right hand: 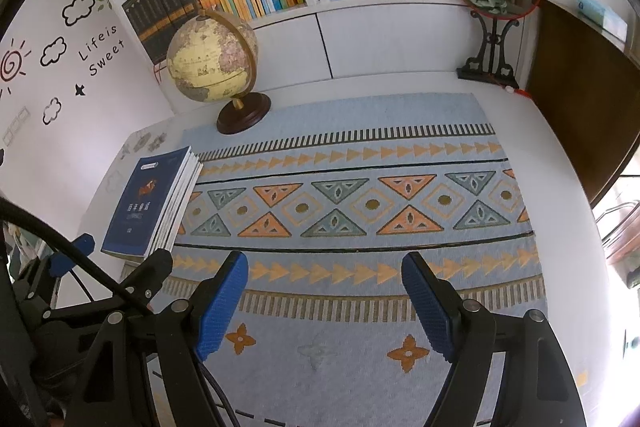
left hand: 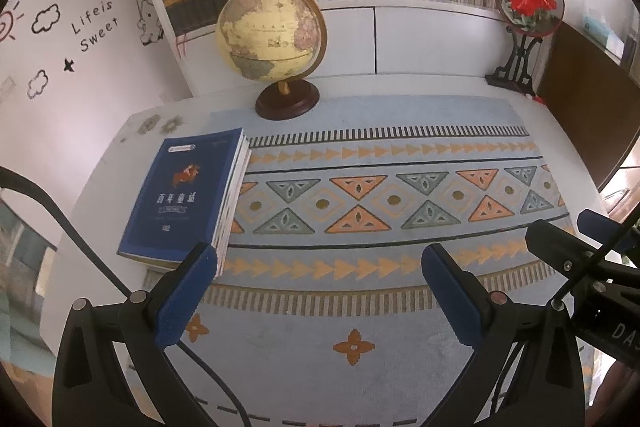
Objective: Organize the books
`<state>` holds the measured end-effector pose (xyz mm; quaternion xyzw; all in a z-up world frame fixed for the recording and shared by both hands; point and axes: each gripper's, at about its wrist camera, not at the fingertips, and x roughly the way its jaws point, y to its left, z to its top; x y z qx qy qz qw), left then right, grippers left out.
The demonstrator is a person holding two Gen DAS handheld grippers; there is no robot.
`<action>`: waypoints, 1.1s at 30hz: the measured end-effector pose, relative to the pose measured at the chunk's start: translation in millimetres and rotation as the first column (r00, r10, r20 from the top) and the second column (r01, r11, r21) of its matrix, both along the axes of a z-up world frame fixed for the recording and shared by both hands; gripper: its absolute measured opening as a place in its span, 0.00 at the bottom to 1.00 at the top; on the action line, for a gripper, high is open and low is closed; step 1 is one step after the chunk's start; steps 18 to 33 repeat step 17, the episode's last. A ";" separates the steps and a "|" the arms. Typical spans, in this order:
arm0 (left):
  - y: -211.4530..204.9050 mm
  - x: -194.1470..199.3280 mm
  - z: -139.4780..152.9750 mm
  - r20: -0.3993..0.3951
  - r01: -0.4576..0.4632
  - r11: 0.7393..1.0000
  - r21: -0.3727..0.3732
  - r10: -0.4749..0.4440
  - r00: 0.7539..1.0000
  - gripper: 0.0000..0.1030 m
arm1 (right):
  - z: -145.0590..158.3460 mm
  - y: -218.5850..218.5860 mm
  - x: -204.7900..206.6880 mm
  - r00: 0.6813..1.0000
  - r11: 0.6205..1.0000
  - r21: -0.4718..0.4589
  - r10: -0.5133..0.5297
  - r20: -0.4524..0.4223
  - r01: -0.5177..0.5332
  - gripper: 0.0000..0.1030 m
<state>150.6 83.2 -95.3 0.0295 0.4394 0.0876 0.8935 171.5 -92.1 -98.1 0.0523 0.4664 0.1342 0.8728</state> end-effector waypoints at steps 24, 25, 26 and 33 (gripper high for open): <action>-1.4 8.6 -5.4 0.045 0.014 0.999 0.037 -0.016 0.999 0.97 | -9.9 2.3 12.5 1.000 1.000 -0.013 -0.008 -0.022 0.007 0.75; -1.4 8.6 -5.4 0.045 0.014 0.999 0.037 -0.016 0.999 0.97 | -9.9 2.3 12.5 1.000 1.000 -0.013 -0.008 -0.022 0.007 0.75; -1.4 8.6 -5.4 0.045 0.014 0.999 0.037 -0.016 0.999 0.97 | -9.9 2.3 12.5 1.000 1.000 -0.013 -0.008 -0.022 0.007 0.75; -1.4 8.6 -5.4 0.045 0.014 0.999 0.037 -0.016 0.999 0.97 | -9.9 2.3 12.5 1.000 1.000 -0.013 -0.008 -0.022 0.007 0.75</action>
